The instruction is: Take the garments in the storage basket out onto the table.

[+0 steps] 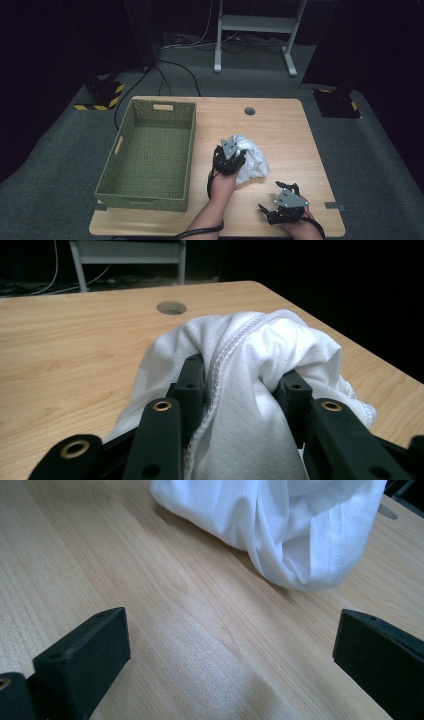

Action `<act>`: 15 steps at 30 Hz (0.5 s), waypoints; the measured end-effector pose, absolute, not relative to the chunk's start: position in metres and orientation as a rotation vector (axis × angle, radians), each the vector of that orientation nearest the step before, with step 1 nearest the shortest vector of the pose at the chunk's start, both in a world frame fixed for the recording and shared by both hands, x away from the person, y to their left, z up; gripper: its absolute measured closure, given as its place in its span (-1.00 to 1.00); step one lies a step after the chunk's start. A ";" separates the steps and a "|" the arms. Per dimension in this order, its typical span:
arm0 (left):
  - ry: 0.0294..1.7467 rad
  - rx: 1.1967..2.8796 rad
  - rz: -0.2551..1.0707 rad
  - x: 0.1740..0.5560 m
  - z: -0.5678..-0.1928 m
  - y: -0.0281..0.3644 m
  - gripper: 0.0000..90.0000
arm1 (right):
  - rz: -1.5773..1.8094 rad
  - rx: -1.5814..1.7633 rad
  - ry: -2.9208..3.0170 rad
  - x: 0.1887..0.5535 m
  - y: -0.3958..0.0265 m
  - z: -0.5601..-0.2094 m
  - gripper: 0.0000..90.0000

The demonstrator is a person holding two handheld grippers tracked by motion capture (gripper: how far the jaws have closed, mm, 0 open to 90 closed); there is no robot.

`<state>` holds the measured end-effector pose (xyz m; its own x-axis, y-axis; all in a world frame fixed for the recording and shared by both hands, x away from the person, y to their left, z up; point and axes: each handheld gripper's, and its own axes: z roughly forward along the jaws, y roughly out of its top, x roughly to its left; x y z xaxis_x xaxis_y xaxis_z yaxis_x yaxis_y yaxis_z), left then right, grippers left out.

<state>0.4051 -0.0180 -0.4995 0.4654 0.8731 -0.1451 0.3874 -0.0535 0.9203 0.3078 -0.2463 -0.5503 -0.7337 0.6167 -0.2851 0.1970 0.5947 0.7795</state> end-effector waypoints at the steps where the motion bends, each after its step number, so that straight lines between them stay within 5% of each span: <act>1: 1.107 1.656 0.565 0.405 -0.501 -0.019 0.41 | 1.025 0.644 2.283 0.308 -0.246 -0.550 -0.97; 15: 1.113 1.721 0.506 0.409 -0.518 -0.027 0.38 | 1.026 0.640 2.287 0.307 -0.246 -0.550 -0.97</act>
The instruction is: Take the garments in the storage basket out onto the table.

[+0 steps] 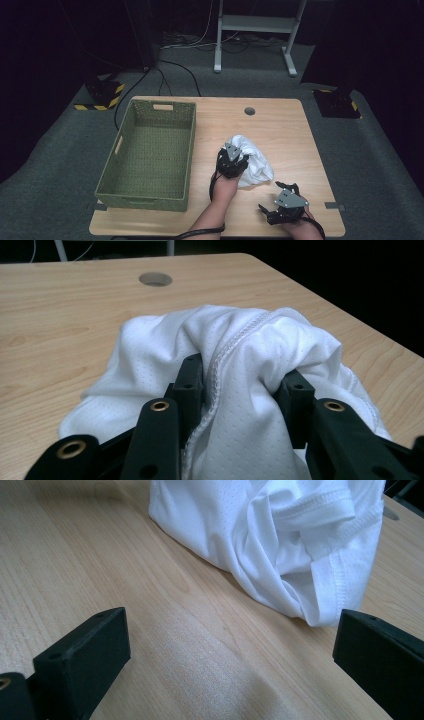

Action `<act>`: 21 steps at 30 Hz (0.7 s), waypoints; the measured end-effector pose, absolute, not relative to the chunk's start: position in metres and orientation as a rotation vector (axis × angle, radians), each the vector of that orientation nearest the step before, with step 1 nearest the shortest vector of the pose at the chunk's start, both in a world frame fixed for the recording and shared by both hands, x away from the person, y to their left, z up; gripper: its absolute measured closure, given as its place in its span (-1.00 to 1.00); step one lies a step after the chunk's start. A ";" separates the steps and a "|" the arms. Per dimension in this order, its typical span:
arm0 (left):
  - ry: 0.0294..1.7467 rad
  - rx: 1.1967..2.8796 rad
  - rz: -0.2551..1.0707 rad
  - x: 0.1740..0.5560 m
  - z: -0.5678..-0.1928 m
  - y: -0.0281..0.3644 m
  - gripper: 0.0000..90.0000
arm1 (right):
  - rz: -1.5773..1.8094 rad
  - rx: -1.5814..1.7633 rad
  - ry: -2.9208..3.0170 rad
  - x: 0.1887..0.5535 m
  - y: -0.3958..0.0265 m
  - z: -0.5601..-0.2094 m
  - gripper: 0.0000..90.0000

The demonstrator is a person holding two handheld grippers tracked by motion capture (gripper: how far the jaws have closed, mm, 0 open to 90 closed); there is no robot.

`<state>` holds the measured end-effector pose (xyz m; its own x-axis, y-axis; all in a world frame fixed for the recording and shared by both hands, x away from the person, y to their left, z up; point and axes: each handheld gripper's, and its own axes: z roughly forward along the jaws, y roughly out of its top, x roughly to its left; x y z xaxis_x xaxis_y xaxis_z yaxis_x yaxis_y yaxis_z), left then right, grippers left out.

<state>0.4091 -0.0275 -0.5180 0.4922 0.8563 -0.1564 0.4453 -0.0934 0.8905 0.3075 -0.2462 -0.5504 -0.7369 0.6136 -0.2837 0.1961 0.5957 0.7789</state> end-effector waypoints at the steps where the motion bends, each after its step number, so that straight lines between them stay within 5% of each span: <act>1: 1.113 1.721 0.506 0.409 -0.518 -0.027 0.37 | 1.026 0.640 2.287 0.307 -0.246 -0.550 -0.97; 21: 1.095 1.765 0.455 0.410 -0.518 -0.028 0.11 | 1.026 0.637 2.286 0.308 -0.246 -0.550 -0.97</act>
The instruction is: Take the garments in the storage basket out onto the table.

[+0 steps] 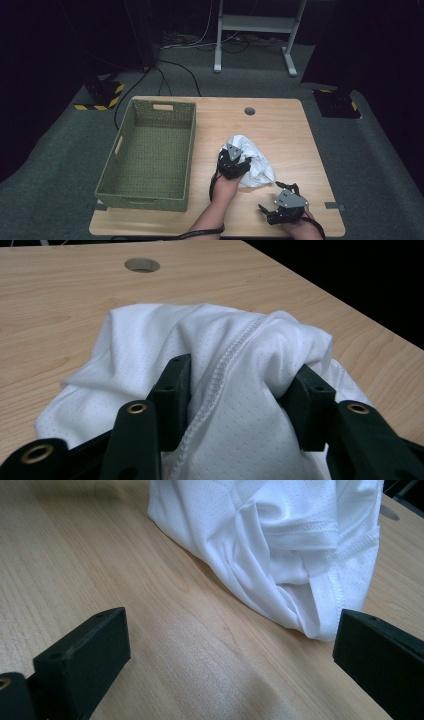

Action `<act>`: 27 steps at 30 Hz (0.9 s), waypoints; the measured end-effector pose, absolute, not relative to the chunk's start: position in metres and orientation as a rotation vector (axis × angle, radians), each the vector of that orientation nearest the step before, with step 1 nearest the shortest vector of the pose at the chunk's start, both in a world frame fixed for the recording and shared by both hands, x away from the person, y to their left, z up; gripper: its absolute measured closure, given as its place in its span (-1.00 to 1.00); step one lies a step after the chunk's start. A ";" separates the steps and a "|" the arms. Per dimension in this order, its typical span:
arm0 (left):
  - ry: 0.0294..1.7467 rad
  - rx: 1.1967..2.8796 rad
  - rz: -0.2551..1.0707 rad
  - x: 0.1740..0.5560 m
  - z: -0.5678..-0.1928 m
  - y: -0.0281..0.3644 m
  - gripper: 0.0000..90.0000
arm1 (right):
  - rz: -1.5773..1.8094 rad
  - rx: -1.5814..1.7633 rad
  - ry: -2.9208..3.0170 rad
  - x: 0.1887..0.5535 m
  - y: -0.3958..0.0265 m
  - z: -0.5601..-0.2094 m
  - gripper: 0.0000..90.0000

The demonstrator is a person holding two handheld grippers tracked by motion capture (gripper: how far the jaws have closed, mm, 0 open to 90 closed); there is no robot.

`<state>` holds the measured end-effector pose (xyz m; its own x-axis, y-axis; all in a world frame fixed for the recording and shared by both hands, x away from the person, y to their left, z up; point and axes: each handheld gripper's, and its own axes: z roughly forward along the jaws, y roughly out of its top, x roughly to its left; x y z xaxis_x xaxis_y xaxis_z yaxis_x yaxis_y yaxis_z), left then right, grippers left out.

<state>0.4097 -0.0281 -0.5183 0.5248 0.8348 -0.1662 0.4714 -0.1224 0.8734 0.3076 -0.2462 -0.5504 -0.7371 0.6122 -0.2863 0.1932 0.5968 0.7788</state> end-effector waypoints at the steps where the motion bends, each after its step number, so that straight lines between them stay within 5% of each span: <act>1: 1.095 1.767 0.451 0.410 -0.518 -0.028 0.07 | 1.027 0.636 2.286 0.308 -0.246 -0.550 -0.97; 13: 1.094 1.778 0.455 0.410 -0.510 -0.022 -0.53 | 1.025 0.635 2.287 0.308 -0.246 -0.550 -0.97; 27: 0.987 1.742 0.444 0.408 -0.486 -0.018 -0.92 | 1.027 0.636 2.286 0.307 -0.246 -0.550 -0.97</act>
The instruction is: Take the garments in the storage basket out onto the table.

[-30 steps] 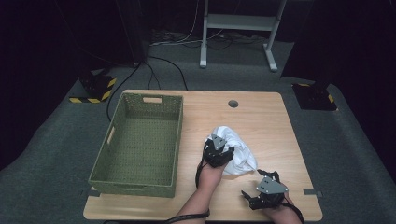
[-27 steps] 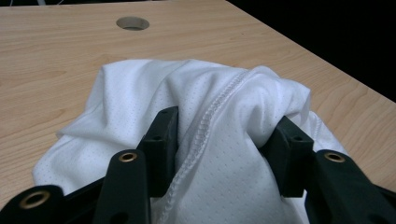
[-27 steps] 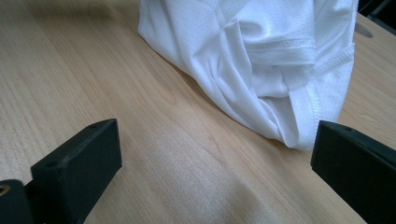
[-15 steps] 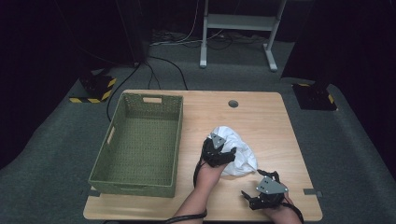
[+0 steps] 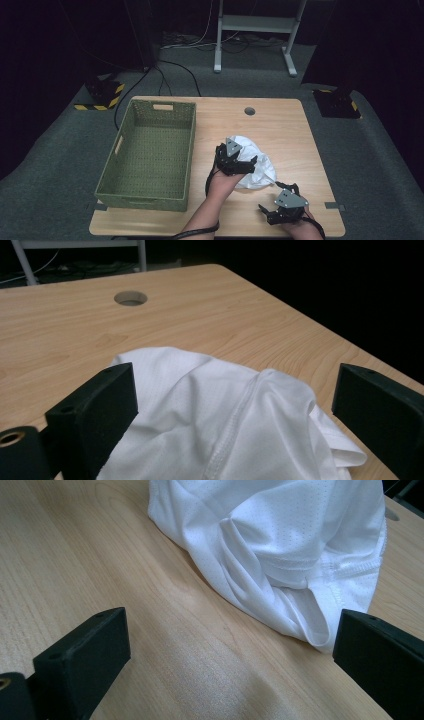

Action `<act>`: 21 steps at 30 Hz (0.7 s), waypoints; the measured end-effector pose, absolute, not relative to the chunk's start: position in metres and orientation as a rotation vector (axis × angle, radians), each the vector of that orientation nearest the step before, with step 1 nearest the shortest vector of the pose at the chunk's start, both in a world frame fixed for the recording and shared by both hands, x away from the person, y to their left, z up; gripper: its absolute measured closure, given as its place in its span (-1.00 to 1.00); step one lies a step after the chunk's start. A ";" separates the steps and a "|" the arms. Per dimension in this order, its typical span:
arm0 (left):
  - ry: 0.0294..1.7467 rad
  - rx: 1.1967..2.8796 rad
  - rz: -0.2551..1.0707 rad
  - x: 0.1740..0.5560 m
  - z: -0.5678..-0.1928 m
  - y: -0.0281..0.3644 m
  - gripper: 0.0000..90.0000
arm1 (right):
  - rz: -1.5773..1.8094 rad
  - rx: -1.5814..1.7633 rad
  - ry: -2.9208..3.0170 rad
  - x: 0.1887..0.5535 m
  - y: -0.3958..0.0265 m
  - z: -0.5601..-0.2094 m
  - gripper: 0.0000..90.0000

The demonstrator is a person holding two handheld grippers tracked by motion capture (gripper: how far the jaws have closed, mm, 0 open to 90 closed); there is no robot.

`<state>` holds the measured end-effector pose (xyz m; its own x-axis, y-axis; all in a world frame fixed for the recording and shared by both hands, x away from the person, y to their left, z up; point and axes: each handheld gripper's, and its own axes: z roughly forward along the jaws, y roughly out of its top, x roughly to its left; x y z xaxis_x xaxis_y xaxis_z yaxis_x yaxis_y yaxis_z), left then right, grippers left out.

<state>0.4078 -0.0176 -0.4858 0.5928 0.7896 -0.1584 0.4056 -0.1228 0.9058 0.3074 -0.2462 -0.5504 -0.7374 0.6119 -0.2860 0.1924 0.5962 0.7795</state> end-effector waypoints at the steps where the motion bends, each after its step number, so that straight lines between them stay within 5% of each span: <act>1: 0.987 1.742 0.444 0.408 -0.486 -0.018 -0.93 | 1.027 0.636 2.286 0.307 -0.246 -0.550 -0.97; 21: 0.907 1.728 0.443 0.405 -0.453 -0.012 -0.97 | 1.026 0.639 2.286 0.307 -0.246 -0.550 -0.97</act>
<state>0.4046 -0.0123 -0.4529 0.6397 0.7555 -0.1412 0.3535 -0.1260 0.9269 0.3072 -0.2463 -0.5503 -0.7367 0.6133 -0.2847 0.1949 0.5958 0.7791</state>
